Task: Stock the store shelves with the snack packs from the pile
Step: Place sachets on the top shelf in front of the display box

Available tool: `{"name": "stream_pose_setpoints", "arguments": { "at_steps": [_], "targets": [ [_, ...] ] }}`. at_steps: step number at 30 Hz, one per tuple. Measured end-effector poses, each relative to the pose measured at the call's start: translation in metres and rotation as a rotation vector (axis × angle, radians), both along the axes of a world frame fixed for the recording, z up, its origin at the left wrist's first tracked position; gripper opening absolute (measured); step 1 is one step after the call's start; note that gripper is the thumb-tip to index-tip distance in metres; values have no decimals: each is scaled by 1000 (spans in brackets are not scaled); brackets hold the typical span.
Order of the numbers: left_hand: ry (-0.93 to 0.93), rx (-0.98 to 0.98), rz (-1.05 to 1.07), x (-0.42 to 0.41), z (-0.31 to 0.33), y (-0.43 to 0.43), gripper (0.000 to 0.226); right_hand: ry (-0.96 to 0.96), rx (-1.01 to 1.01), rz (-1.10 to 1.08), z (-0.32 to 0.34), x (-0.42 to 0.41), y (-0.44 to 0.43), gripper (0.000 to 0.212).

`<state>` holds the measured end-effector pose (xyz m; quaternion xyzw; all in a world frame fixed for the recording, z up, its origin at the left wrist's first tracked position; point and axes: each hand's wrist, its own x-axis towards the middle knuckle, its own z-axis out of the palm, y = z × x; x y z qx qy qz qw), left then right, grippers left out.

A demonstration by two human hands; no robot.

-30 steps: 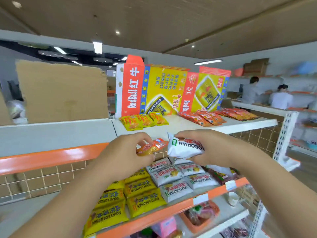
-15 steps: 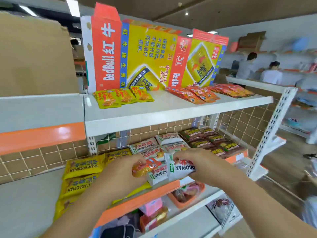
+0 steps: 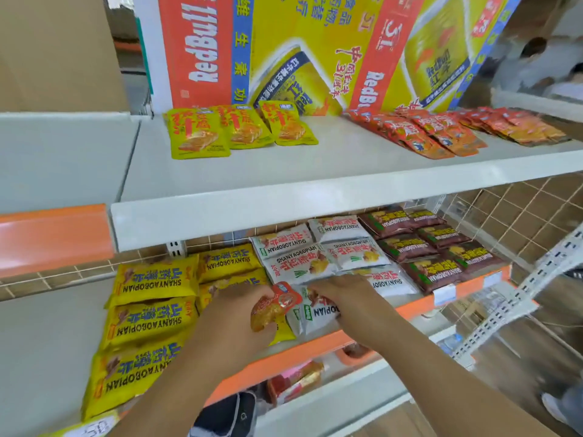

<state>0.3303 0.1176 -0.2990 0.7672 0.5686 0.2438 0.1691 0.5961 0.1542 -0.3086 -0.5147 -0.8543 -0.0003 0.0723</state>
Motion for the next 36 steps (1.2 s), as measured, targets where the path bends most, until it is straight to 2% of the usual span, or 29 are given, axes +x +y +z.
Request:
{"name": "stream_pose_setpoints", "arguments": {
  "at_steps": [8,13,23,31,36],
  "targets": [
    [-22,-6,216,33,-30,-5,44,-75,-29,158,-38,3,52,82],
    [-24,2,319,63,-37,-18,44,-67,37,232,-60,10,60,77],
    [-44,1,376,94,-44,-28,42,-82,2,334,-63,18,72,80],
    [-29,5,379,91,-42,-24,46,-112,33,377,-62,20,71,83],
    [-3,25,373,94,-36,-21,47,-103,-16,375,-54,21,71,80]
  ]
}}
